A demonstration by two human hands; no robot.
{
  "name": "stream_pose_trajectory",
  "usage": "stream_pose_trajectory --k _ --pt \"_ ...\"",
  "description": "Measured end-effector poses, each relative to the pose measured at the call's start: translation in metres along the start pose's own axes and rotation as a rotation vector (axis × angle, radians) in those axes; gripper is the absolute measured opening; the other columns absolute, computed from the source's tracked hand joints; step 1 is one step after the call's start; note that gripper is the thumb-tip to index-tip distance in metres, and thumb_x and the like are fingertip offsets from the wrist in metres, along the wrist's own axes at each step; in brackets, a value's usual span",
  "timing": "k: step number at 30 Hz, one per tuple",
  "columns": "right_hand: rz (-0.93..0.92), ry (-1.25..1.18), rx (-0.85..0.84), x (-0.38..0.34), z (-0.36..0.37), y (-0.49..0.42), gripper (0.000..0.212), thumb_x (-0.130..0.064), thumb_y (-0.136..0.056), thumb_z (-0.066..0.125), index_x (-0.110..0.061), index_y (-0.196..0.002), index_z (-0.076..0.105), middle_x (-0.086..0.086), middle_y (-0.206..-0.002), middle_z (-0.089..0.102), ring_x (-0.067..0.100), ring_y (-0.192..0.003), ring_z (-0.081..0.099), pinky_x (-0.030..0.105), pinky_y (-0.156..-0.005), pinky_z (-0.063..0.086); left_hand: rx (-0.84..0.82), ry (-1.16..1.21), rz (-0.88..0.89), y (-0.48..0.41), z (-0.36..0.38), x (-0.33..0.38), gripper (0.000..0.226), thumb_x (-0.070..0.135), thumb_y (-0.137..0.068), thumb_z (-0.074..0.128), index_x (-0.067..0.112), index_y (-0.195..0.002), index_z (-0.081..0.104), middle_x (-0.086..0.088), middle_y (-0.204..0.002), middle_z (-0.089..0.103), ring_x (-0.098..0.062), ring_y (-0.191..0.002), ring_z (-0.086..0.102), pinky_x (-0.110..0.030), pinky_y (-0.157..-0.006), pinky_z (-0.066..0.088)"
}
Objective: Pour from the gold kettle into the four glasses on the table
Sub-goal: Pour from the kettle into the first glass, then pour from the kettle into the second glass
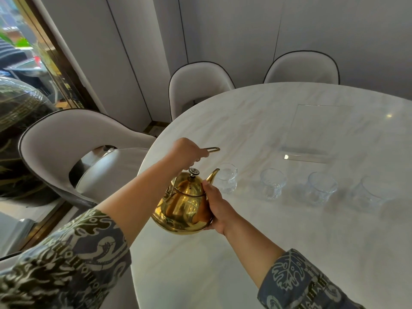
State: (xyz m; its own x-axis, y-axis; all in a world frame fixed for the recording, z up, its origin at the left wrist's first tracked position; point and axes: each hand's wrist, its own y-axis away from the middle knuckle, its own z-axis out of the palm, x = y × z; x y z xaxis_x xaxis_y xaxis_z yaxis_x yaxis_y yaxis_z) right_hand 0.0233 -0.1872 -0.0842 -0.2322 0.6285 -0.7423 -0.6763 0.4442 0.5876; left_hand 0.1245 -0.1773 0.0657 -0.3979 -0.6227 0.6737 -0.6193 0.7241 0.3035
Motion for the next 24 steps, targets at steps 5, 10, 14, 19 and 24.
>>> stream_pose_trajectory --k 5,10,14,19,24 --pt "-0.071 0.054 0.046 -0.002 -0.004 0.006 0.065 -0.073 -0.077 0.053 -0.044 -0.134 0.038 -0.002 -0.133 0.053 0.027 -0.114 0.055 0.052 -0.083 0.055 0.128 0.130 0.056 0.014 0.002 -0.017 0.032 0.029 -0.083 0.069 -0.002 -0.093 0.072 -0.003 -0.064 0.051 -0.013 -0.051 0.040 -0.021 -0.048 0.033" --pt "-0.138 0.122 0.092 -0.005 -0.005 0.017 0.067 -0.070 -0.077 0.054 -0.044 -0.137 0.037 -0.002 -0.136 0.052 0.026 -0.119 0.053 0.052 -0.093 0.050 0.193 0.214 0.077 0.029 0.004 -0.029 0.035 0.032 -0.081 0.071 -0.003 -0.089 0.071 -0.001 -0.062 0.048 -0.012 -0.050 0.038 -0.021 -0.047 0.032" --pt "-0.191 0.179 0.035 -0.008 -0.008 0.031 0.084 -0.084 -0.062 0.052 -0.049 -0.137 0.035 -0.006 -0.138 0.050 0.023 -0.120 0.052 0.052 -0.095 0.049 0.199 0.286 0.108 0.043 0.000 -0.028 0.036 0.031 -0.081 0.071 -0.004 -0.089 0.071 -0.004 -0.065 0.050 -0.013 -0.051 0.039 -0.023 -0.051 0.034" --pt "-0.241 0.235 0.038 -0.014 -0.011 0.058 0.084 -0.087 -0.063 0.046 -0.051 -0.138 0.033 -0.007 -0.143 0.047 0.025 -0.127 0.047 0.049 -0.097 0.047 0.153 0.332 0.163 0.067 -0.007 -0.015 0.021 0.026 -0.084 0.068 0.005 -0.087 0.070 0.000 -0.062 0.051 -0.011 -0.051 0.043 -0.019 -0.050 0.036" --pt "-0.259 0.229 0.083 -0.012 -0.020 0.088 0.070 -0.072 -0.080 0.047 -0.044 -0.143 0.029 -0.004 -0.142 0.047 0.024 -0.122 0.050 0.037 -0.082 0.052 0.095 0.353 0.216 0.088 -0.002 -0.003 0.027 0.025 -0.083 0.069 0.000 -0.093 0.071 0.001 -0.063 0.052 -0.011 -0.050 0.042 -0.019 -0.048 0.035"
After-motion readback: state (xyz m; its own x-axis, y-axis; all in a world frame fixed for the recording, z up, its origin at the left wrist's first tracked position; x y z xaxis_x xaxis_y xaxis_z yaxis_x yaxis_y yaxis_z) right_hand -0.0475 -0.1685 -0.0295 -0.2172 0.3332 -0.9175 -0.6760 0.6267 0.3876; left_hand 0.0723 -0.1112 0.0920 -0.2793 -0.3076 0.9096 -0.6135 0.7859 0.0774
